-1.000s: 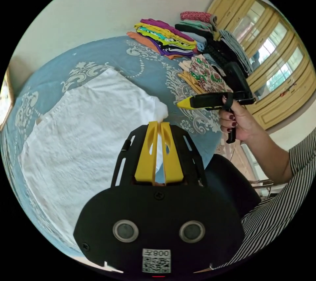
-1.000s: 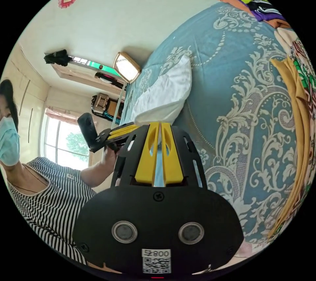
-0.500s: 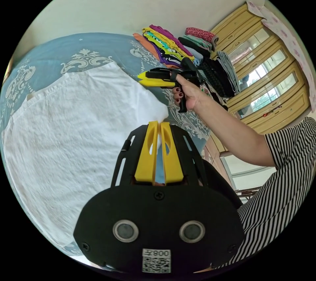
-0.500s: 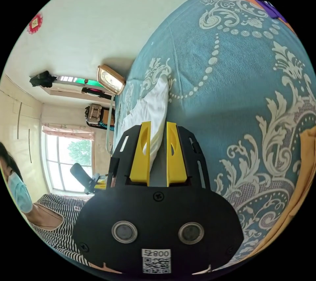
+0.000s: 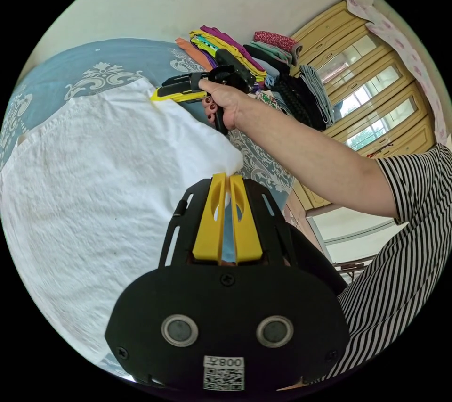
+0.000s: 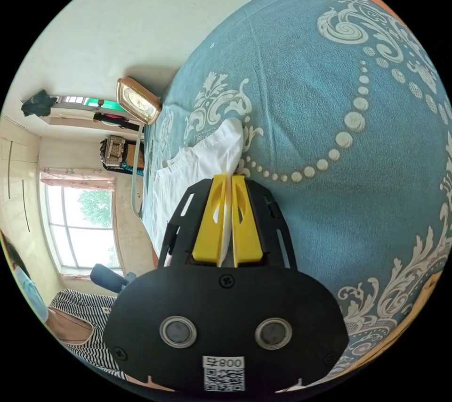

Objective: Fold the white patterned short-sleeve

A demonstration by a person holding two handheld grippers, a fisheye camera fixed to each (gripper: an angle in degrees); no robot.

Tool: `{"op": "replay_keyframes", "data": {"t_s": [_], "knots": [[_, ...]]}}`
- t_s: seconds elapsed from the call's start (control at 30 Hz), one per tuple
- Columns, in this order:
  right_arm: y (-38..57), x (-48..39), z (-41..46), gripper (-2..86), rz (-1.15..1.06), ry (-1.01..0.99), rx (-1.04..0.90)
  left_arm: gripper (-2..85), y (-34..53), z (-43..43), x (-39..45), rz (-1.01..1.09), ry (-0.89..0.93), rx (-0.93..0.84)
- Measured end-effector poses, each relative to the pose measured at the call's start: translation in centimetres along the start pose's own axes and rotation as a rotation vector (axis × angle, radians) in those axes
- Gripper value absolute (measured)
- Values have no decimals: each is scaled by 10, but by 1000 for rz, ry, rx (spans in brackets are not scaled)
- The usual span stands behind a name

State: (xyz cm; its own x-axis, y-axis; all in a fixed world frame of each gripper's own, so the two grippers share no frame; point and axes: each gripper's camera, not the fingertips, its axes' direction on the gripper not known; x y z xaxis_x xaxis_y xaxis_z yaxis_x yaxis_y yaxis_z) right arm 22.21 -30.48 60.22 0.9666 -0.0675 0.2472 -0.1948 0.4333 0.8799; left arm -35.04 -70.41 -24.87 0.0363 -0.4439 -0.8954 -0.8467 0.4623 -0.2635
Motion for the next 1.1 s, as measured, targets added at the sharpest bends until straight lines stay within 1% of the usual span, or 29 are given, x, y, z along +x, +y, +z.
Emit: {"op": "replay_keyframes", "data": {"t_s": [0.27,0.33,0.47,0.53,0.77,0.93,1.1], "knots": [[-21,-62,1,10,-21,-132,69,13,59,9,-32,-23,27,67],[-26,-91,1,9,-43,-194,99,13,77,7,-39,-27,32,89],[-35,-149,10,9,-108,-239,110,13,127,-4,-56,-57,45,155],[-41,-191,21,8,-153,-268,111,13,154,-11,-66,-84,43,188],[-59,-307,76,9,-251,-282,75,14,285,-35,-125,-287,37,338],[-71,-396,140,9,-310,-233,-7,14,374,-33,-168,-424,-5,406],[-81,-458,195,9,-322,-179,-85,13,452,-18,-209,-551,-18,458]]}}
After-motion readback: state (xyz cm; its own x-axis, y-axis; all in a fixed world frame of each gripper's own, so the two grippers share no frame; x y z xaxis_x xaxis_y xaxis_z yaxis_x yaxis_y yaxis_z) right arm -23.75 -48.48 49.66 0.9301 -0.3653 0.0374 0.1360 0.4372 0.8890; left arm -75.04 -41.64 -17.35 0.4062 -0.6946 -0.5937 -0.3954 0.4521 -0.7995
